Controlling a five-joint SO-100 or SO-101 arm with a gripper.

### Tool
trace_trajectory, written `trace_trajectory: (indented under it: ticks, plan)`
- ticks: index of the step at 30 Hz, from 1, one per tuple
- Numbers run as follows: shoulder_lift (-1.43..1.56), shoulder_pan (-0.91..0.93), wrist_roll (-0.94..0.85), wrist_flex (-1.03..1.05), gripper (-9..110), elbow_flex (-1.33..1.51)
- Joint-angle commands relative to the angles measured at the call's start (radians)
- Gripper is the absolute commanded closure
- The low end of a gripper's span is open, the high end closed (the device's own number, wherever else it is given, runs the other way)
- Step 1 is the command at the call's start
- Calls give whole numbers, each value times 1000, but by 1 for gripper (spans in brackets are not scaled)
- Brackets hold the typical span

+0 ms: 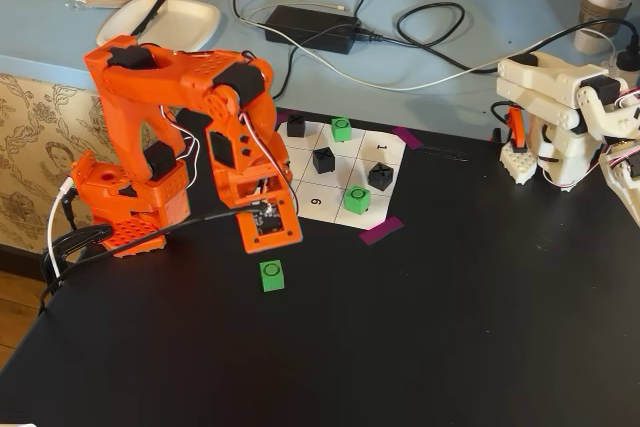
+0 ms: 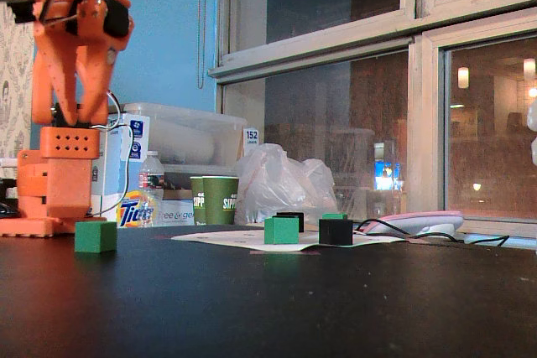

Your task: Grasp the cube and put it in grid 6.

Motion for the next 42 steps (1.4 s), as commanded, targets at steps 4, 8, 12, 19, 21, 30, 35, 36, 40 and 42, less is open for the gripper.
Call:
trace_trajectory:
  ticks: [4, 8, 12, 19, 21, 30, 35, 36, 40, 42]
  plan:
    - [-3, -9, 12, -18, 79, -11]
    - [-18, -6, 18, -12, 75, -8]
    - [-44, 0, 21, -14, 75, 11]
    - [-81, -14, 14, -46, 75, 95]
    - [-100, -28, 15, -32, 75, 95]
    - [-193, -52, 14, 58, 76, 12]
    - [-189, -18, -14, 8, 76, 31]
    - [-186, -6, -25, -18, 76, 40]
    - [-172, 32, -72, -98, 76, 91]
    - [-167, 43, -94, -133, 76, 118]
